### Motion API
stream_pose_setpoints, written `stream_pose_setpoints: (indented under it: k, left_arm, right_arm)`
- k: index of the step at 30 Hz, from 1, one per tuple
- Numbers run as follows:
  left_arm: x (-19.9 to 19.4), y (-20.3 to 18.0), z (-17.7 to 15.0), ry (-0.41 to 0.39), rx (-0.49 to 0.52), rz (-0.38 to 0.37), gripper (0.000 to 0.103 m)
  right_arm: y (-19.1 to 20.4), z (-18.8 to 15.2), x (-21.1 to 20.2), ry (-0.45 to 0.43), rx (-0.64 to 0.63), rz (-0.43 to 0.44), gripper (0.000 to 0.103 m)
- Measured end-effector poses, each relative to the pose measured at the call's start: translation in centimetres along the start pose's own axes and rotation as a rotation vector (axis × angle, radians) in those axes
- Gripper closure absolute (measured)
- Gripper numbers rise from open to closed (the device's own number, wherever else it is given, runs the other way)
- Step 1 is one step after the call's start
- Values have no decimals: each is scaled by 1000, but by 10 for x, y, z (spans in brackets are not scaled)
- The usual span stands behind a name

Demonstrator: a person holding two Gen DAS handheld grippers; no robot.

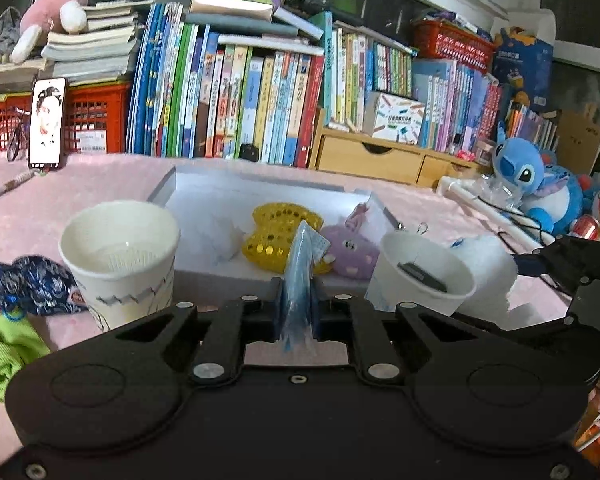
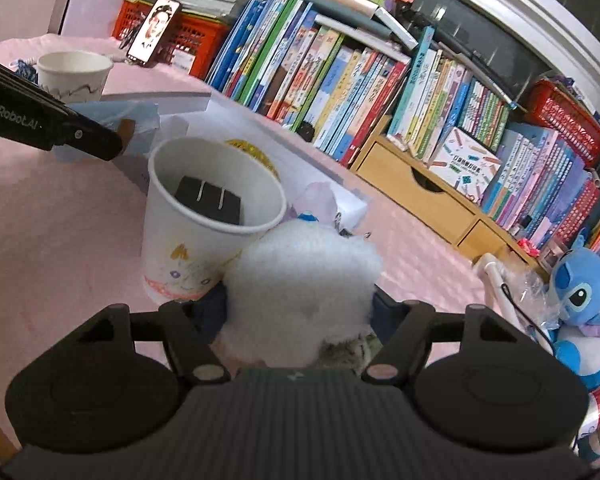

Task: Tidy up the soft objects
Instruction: 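Carry the bag with the left tool while the right tool carries the fluffy ball over the tray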

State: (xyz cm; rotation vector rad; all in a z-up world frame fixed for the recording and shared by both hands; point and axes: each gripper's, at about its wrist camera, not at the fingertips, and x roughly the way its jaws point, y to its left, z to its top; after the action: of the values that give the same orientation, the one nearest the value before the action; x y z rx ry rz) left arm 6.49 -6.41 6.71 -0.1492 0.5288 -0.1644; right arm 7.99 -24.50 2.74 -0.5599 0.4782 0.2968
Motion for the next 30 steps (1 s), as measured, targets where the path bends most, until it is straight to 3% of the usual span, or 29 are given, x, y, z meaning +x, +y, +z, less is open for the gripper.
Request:
stream_pose_setpoints:
  k: [13, 25, 30]
  left_arm:
    - [-27, 5, 48, -48, 34, -32, 91]
    - [-23, 19, 93, -55, 41, -27, 91]
    - [-11, 26, 113, -23, 36, -35, 91]
  right_arm:
    - [-19, 20, -18, -59, 21, -66, 30]
    - [-32, 43, -22, -90, 24, -92, 30]
    - [-43, 60, -20, -104, 68, -80, 30]
